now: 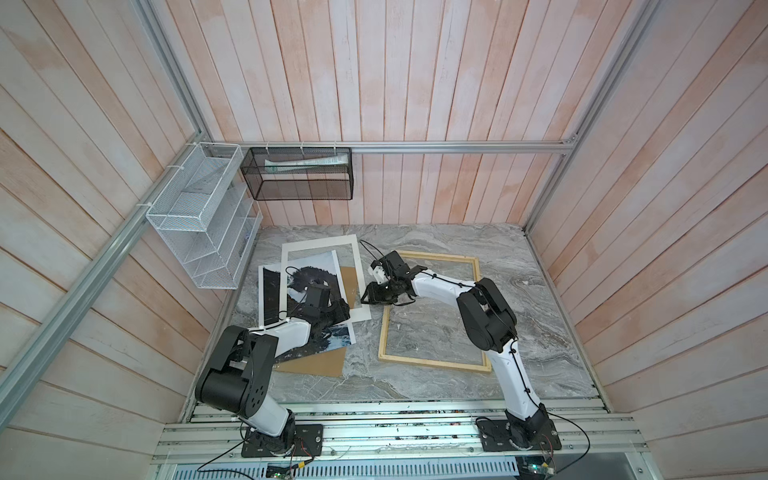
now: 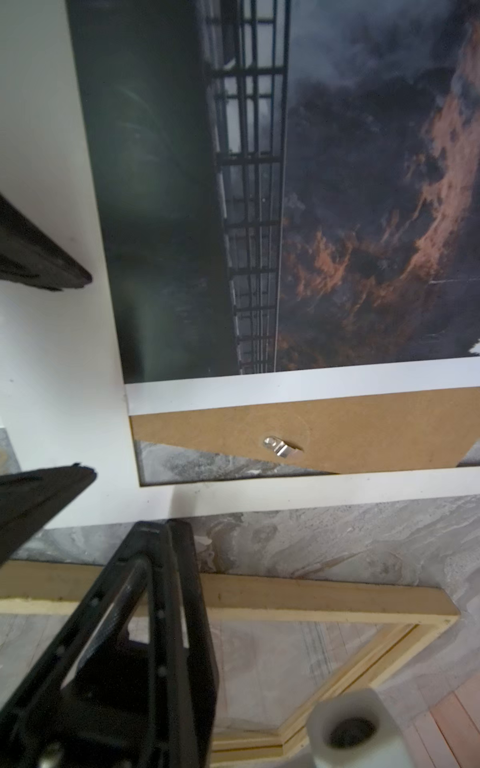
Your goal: Put the photo into the frame
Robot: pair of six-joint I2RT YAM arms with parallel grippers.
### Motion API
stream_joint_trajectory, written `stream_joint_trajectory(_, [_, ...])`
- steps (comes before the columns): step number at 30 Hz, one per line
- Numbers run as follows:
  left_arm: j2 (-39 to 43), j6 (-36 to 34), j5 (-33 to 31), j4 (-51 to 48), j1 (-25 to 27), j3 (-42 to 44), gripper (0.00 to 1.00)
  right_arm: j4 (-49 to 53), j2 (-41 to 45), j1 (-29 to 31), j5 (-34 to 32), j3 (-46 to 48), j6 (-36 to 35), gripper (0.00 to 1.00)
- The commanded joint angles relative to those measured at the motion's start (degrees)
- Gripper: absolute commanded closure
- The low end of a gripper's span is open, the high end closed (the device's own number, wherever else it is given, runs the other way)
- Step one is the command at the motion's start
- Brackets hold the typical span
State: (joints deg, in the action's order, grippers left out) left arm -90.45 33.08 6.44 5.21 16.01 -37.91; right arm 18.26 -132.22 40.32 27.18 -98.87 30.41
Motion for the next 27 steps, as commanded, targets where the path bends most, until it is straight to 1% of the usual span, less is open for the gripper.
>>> stream_joint_trajectory(1, [-1.53, 0.67, 1.86, -1.43, -0.19, 0.54, 0.31, 0.85, -2.16, 0.03, 1.33, -1.00, 0.32, 0.56])
stream_joint_trajectory(11, [-1.82, 0.14, 2.07, -2.22, 0.03, 0.09, 0.31, -4.74, -1.64, -0.74, 7.69, 1.36, 3.19, 0.56])
stream_joint_trajectory(18, [-2.17, 0.14, 2.35, -2.09, 0.24, -0.07, 0.31, -12.93, 0.38, -1.26, 15.30, 4.54, 6.84, 0.57])
stream_joint_trajectory(27, [-2.02, -0.12, 2.24, -2.30, 0.42, -0.15, 0.31, -16.87, 1.45, -1.29, 18.68, 5.86, 8.61, 0.57])
